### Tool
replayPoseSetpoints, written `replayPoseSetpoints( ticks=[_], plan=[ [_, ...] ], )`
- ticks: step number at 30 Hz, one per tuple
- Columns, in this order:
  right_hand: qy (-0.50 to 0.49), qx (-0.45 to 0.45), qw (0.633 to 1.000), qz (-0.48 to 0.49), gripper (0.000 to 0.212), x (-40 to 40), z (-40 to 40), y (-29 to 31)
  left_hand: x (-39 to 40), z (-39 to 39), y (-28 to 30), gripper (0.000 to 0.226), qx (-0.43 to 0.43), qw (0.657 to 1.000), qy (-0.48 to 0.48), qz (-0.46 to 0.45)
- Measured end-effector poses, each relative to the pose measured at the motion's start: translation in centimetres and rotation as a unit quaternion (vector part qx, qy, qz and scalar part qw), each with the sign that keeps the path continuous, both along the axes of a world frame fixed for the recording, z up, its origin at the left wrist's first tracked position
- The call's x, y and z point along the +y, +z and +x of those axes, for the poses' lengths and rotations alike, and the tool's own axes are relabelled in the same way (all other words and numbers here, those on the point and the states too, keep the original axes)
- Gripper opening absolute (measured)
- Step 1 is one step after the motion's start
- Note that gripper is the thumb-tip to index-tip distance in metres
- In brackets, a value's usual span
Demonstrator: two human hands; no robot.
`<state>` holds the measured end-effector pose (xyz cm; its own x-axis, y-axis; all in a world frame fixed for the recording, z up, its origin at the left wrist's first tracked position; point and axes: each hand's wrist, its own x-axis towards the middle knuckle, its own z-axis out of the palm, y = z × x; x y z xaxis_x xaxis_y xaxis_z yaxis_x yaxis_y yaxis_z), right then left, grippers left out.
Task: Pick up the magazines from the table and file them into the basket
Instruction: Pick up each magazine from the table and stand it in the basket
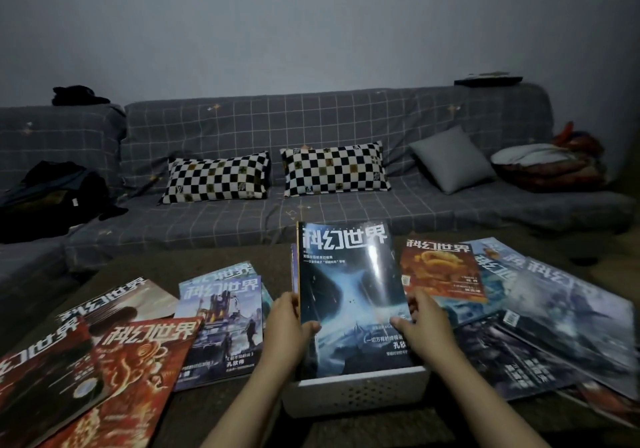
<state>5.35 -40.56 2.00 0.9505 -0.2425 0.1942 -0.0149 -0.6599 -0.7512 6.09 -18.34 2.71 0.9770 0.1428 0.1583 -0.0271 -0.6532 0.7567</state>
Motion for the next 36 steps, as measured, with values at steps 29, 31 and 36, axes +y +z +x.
replayPoseSetpoints(
  ticks=[29,31,36],
  plan=[
    [-0.018,0.027,0.993,-0.113,0.067,0.7,0.3,-0.6,0.0,-1.2,-0.7,0.032,-0.071,0.996,0.026,0.054],
    [-0.019,0.007,0.995,-0.098,0.067,1.3,-0.2,-0.3,0.1,-1.6,-0.5,0.043,-0.073,0.997,0.015,0.023],
    [0.047,-0.095,0.991,-0.082,0.057,4.9,-1.5,1.4,1.5,-3.1,0.7,0.051,-0.096,0.994,-0.003,-0.045]
  ],
)
